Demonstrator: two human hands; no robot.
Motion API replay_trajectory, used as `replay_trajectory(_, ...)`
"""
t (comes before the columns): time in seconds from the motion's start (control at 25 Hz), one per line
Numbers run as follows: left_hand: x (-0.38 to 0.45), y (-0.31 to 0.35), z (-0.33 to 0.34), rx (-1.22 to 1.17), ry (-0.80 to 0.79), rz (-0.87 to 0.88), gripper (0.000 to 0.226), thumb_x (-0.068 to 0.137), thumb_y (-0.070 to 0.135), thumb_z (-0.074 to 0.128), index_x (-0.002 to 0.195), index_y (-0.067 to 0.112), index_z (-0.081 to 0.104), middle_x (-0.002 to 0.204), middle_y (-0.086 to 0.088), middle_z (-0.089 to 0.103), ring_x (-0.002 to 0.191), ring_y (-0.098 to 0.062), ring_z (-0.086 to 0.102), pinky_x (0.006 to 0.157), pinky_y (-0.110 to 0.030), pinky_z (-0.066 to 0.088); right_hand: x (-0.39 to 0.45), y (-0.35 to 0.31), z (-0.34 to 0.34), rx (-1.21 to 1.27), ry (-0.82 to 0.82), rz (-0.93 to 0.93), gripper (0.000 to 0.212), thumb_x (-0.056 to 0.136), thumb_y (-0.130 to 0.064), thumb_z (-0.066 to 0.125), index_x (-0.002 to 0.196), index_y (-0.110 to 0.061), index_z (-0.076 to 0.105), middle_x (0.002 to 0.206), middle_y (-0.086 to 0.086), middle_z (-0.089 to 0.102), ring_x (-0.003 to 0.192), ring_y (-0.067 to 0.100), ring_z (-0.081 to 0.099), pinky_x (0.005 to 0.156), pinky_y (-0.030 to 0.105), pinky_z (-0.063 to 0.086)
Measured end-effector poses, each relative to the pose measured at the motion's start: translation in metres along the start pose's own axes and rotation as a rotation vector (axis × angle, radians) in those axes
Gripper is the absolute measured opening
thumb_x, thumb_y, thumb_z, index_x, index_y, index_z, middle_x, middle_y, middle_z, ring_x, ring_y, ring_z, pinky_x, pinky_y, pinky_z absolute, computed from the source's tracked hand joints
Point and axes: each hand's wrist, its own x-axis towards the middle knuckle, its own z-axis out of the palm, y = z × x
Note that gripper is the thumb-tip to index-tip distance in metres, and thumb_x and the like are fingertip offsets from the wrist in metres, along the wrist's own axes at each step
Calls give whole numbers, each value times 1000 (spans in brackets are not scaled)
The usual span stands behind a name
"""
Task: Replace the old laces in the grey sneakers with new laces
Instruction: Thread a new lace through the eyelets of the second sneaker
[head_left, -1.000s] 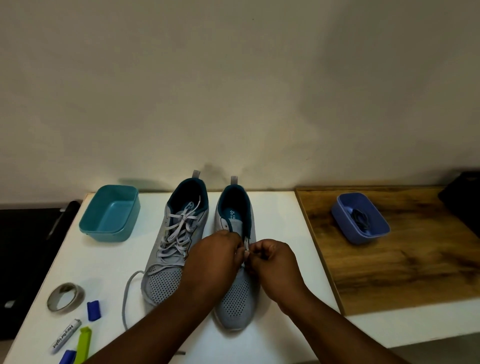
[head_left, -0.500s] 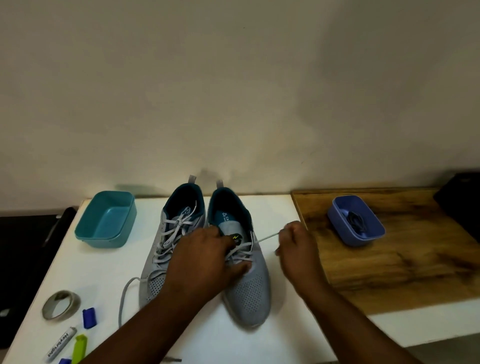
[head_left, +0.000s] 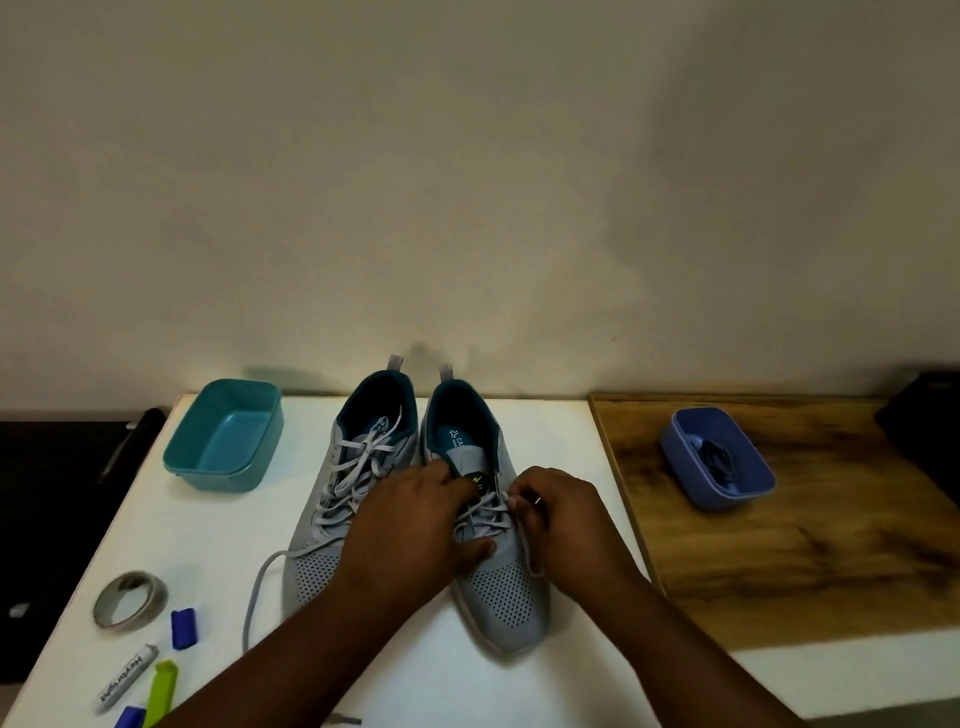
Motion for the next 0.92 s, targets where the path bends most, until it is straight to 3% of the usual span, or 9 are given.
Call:
replay_trajectory(0.2,2,-1,1,5,-12,1,61,78,75,61,127,37,59,118,11,57,105,-13,56,87,-32,46,3,6,-11,189,-60,34,11,101,-40,58,110,-34,60,103,-15,60,88,4,59,75,28,50)
replay_trajectory(0.32,1,-1,1,6,-1,-4,61,78,75,61,127,38,60,118,12,58,104,-12,57,86,-31,46,5,-4,-5,9,-66,-85,7,99,-37,60,94,-33,58,90,-13,60,82,4,56,73,33,52)
replay_trajectory(0.4,0,-1,-1,13,7,-17,61,79,75,61,126,37,60,118,12,59,104,-12,57,85,-31,45,8,15,-22,-109,185,0,15,102,-34,55,87,-31,54,82,-11,57,73,9,55,66,39,52)
replay_trajectory(0.52,0,0,-3,38,9,-26,63,78,75,62,126,35,62,118,10,60,104,-14,58,88,-32,46,2,53,-65,44,621,460,12,104,-31,52,95,-26,57,97,4,63,87,27,63,78,49,55)
replay_trajectory(0.6,0,0,-3,52,2,-26,64,77,75,62,128,35,61,120,9,60,106,-15,58,89,-34,47,-2,53,-64,-95,605,606,18,99,-28,61,116,-22,60,126,15,57,112,39,57,95,57,48)
replay_trajectory(0.68,1,0,-3,55,4,-17,63,77,74,62,128,37,60,121,9,60,106,-15,58,89,-35,46,-2,27,-38,-191,302,317,36,97,-35,65,132,-30,59,138,4,52,129,32,48,107,54,37)
replay_trajectory(0.76,1,1,-1,46,1,-12,63,76,74,63,128,37,59,120,9,60,105,-15,59,88,-34,46,0,-5,-9,-192,-19,46,28,99,-42,61,127,-41,63,130,-16,54,126,12,47,111,44,32)
replay_trajectory(0.84,-1,1,-1,44,-1,-10,63,75,74,64,126,37,61,117,10,61,103,-14,60,87,-33,47,4,-12,-2,-218,-33,-48,13,100,-40,58,109,-39,68,113,-18,62,110,10,55,104,42,35)
replay_trajectory(0.92,-1,-1,-2,41,-2,-17,62,74,75,64,123,36,63,114,10,61,101,-13,60,85,-32,47,9,2,-16,-257,170,-39,10,98,-30,59,93,-33,67,96,-13,64,92,15,59,93,43,42)
